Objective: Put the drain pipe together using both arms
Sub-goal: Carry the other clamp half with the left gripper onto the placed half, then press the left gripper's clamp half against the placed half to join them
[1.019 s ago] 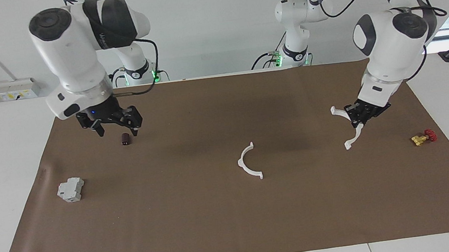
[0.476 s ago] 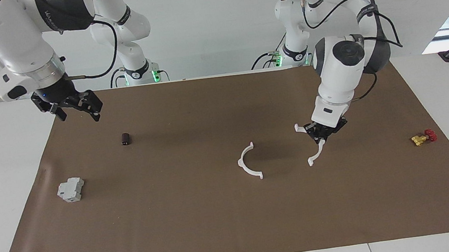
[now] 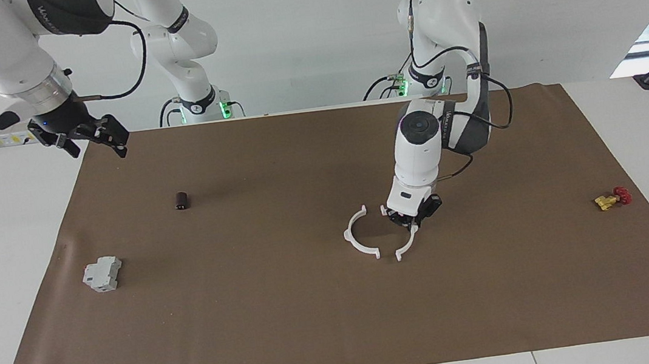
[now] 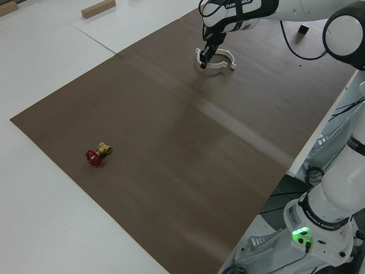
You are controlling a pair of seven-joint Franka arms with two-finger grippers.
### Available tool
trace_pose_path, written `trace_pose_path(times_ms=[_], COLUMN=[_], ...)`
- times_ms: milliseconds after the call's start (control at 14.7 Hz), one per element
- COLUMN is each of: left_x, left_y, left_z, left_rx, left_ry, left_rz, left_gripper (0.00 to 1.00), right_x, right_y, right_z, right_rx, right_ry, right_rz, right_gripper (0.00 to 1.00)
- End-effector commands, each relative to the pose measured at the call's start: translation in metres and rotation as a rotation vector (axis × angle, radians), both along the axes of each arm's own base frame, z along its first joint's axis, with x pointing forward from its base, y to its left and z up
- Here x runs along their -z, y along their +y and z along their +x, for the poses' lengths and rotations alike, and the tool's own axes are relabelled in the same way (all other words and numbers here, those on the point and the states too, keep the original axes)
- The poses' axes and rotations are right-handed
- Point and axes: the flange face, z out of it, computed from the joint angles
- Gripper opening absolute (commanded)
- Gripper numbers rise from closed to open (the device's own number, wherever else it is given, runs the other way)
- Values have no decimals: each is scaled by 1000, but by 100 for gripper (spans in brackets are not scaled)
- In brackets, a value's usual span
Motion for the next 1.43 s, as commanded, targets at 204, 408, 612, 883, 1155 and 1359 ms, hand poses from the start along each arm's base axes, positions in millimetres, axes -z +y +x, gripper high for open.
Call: trace_pose_path(times_ms=[204,408,612,883,1155,1359], left_x=[10,13,13,13,13,12], left_y=[-8,-18,-23,-26,-24,-25], left_z=[-18,-27,-32,-33,-28,-28], left_rx=[28,47,56,45,10,12], left_ry=[-33,-23,-22,-28,-48,-51], left_rz=[-1,4,4,-1,-18,-20], left_gripper=[0,0,0,0,0,0], right_x=[-4,-3,-4,2,2,5], right_y=[-5,-5,-1,-8,-8,-9], right_z=[-4,-4,-3,-2,-4,-4], right_rx=[-12,-12,-17,-2,8,2], right_ry=[-26,-23,-32,-20,-12,-12], right_rz=[7,23,32,36,45,46], right_gripper=[100,100,100,100,100,100])
